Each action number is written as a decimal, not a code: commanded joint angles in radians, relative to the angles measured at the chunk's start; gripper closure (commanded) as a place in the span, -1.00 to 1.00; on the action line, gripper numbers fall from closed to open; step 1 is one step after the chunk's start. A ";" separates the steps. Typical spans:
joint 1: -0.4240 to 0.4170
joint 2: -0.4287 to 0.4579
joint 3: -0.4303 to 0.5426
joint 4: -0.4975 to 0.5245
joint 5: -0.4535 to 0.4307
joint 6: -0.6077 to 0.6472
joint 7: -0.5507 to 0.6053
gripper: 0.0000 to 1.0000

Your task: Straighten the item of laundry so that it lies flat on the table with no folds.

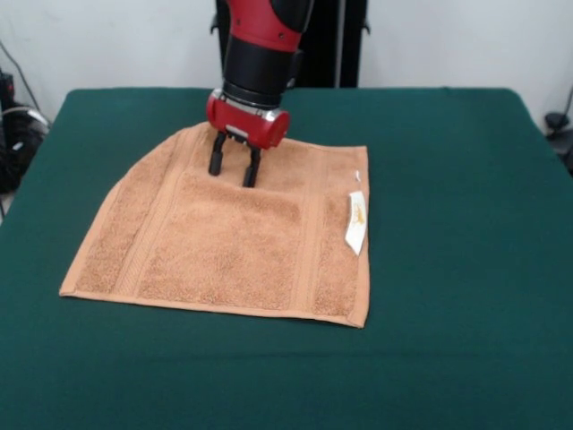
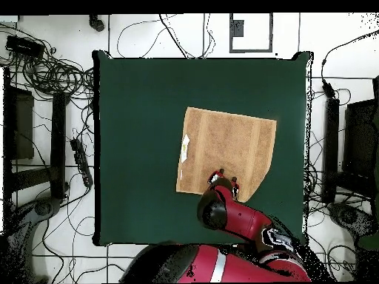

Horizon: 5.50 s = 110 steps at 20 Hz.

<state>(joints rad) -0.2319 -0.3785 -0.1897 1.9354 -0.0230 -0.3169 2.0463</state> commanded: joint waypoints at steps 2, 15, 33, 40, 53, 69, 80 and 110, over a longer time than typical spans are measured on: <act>0.032 0.208 0.296 -0.256 0.145 0.070 0.211 -1.00; -0.013 0.210 0.379 -0.263 0.102 0.030 0.237 -1.00; 0.241 0.162 0.220 -0.211 0.584 0.130 0.331 -1.00; 0.313 0.148 0.212 -0.176 0.836 0.159 0.343 -1.00; 0.112 0.120 0.331 -0.088 0.544 0.057 0.257 -1.00; 0.066 0.102 0.261 -0.066 0.353 0.043 0.201 1.00; -0.055 0.048 0.273 0.013 0.198 0.074 0.164 1.00; -0.190 -0.003 0.249 0.090 -0.023 0.131 0.165 -1.00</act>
<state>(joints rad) -0.4038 -0.4314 -0.0314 1.9509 -0.0313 -0.2891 2.0575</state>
